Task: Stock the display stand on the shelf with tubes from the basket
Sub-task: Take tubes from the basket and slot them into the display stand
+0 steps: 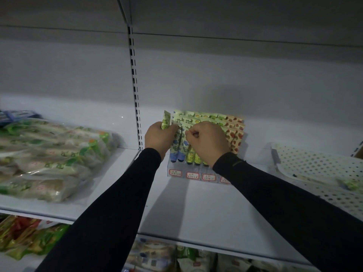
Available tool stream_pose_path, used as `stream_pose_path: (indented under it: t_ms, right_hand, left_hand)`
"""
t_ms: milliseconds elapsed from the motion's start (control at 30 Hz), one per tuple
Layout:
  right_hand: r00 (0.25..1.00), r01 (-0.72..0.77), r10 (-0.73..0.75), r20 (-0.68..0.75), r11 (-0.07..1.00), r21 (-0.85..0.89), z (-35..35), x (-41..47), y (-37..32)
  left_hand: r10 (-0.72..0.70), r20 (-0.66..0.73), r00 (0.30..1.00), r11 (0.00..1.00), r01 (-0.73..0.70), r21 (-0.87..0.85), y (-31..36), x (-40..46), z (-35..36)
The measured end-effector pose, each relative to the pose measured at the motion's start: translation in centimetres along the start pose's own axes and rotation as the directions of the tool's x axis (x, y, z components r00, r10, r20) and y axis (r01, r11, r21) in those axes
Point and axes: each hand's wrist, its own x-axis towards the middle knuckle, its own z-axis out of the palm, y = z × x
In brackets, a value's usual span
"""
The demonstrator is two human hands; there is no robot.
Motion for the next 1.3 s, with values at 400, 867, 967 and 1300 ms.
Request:
stream_pose_path:
  t_ms: [400,867,967,1300]
  right_hand:
    - [0.998,0.019,-0.02,-0.055,1.0,-0.015,-0.4,0.4,-0.9]
    - [0.98,0.108,-0.11,-0.168,0.994,-0.021,1.1,-1.4,-0.2]
    - [0.973,0.124,-0.127,-0.194,0.992,-0.028,1.6,-2.0,-0.3]
    - [0.984,-0.053,0.077,0.158,0.987,-0.151,-0.4,1.3,-1.4]
  left_hand:
    - [-0.002,0.018,1.0,0.999,0.003,-0.037,0.1,-0.3,-0.3]
    - [0.001,0.014,1.0,0.999,0.0,-0.043,0.1,-0.5,-0.3]
    - [-0.007,0.007,1.0,0.999,0.007,-0.042,0.0,-0.4,-0.3]
    - [-0.013,0.014,1.0,0.998,0.013,-0.054,-0.1,-0.3,-0.2]
